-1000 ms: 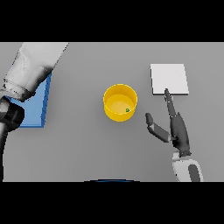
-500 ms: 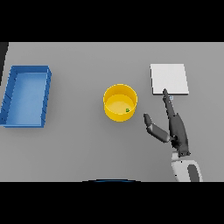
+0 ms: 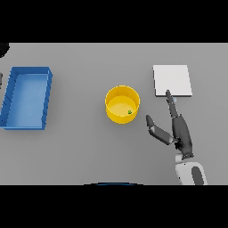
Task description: Pick up the red beaker and tilt it to pour out 1 green nut into yellow bowl. Pick up the yellow bowl and place it on the metallic measuring scale.
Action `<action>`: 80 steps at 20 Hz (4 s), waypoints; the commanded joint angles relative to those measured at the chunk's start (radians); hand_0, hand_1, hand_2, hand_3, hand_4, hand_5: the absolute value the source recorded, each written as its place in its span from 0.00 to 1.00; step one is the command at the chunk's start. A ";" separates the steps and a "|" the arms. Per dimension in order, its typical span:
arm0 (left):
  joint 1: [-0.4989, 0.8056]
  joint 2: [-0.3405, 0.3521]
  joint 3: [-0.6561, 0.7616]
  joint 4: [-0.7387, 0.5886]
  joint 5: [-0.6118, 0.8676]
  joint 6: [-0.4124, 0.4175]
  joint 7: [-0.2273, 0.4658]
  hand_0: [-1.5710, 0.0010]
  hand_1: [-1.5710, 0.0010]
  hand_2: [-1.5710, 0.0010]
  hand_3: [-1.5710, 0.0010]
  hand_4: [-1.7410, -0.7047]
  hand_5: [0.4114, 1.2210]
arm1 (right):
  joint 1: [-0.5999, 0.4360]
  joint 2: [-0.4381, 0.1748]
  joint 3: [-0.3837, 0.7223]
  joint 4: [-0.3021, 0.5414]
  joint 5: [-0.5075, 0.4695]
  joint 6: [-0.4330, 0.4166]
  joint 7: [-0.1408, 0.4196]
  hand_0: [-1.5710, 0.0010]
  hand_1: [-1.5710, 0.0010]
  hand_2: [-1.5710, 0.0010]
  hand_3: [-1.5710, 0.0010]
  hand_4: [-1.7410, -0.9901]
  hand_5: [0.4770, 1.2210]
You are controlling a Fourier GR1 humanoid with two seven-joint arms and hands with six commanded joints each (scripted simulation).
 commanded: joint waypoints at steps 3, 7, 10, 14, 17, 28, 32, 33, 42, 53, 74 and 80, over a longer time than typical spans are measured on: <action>0.141 -0.034 0.013 -0.169 0.041 0.029 0.061 0.00 0.00 0.00 0.08 0.00 1.00 | 0.000 0.001 0.000 0.023 0.012 -0.009 -0.009 1.00 1.00 1.00 1.00 0.96 0.23; 0.250 -0.068 0.036 -0.271 0.061 0.075 0.080 0.00 0.00 0.00 0.06 0.00 1.00 | 0.009 -0.002 -0.009 0.019 -0.019 0.006 -0.039 1.00 1.00 1.00 1.00 0.97 0.23; 0.304 -0.104 0.040 -0.322 0.069 0.098 0.091 0.00 0.00 0.00 0.03 0.00 0.97 | 0.018 -0.001 -0.006 0.017 -0.013 0.001 -0.048 1.00 1.00 1.00 1.00 0.98 0.23; 0.364 -0.130 0.043 -0.387 0.082 0.107 0.124 0.00 0.00 0.00 0.01 0.00 0.84 | 0.013 0.002 -0.009 0.028 -0.014 -0.002 -0.063 1.00 1.00 1.00 1.00 0.97 0.23; 0.405 -0.125 0.015 -0.420 0.043 0.110 0.121 0.00 0.00 0.00 0.01 0.09 0.65 | 0.019 0.006 -0.002 0.015 -0.006 -0.005 -0.052 1.00 1.00 1.00 1.00 0.96 0.21; 0.466 -0.084 -0.035 -0.457 0.039 -0.014 0.122 0.75 0.79 0.79 0.80 0.87 0.30 | 0.023 -0.002 -0.008 0.000 -0.020 0.004 -0.050 1.00 1.00 1.00 1.00 0.97 0.22; 0.446 -0.093 -0.041 -0.427 0.038 -0.012 0.090 0.90 0.91 0.91 0.92 0.91 0.29 | 0.023 -0.010 -0.004 0.002 -0.004 0.003 -0.037 1.00 1.00 1.00 1.00 0.96 0.22; 0.447 -0.087 -0.038 -0.427 0.037 -0.011 0.079 0.92 0.93 0.93 0.93 0.92 0.29 | 0.030 -0.011 0.002 -0.002 0.004 0.003 -0.034 1.00 1.00 1.00 1.00 0.96 0.22; 0.446 -0.091 -0.042 -0.437 0.039 0.002 0.031 0.99 0.99 0.99 0.99 0.97 0.32 | -0.252 -0.274 0.137 0.082 0.242 0.224 0.052 1.00 1.00 1.00 1.00 0.79 0.26; 0.454 -0.074 -0.045 -0.446 0.035 -0.010 0.040 1.00 1.00 1.00 1.00 0.96 0.36 | -0.583 -0.403 0.401 0.283 0.512 0.427 -0.058 1.00 1.00 1.00 1.00 0.70 0.31; 0.466 -0.057 -0.024 -0.449 0.049 -0.006 0.025 1.00 1.00 1.00 1.00 0.96 0.36 | -0.795 -0.276 0.534 0.583 0.564 0.595 -0.051 1.00 1.00 0.98 0.95 0.60 0.38; 0.457 -0.055 -0.029 -0.435 0.043 -0.008 0.016 1.00 1.00 1.00 1.00 0.95 0.36 | -0.796 -0.267 0.524 0.600 0.541 0.622 -0.067 0.46 0.47 0.49 0.75 0.37 0.74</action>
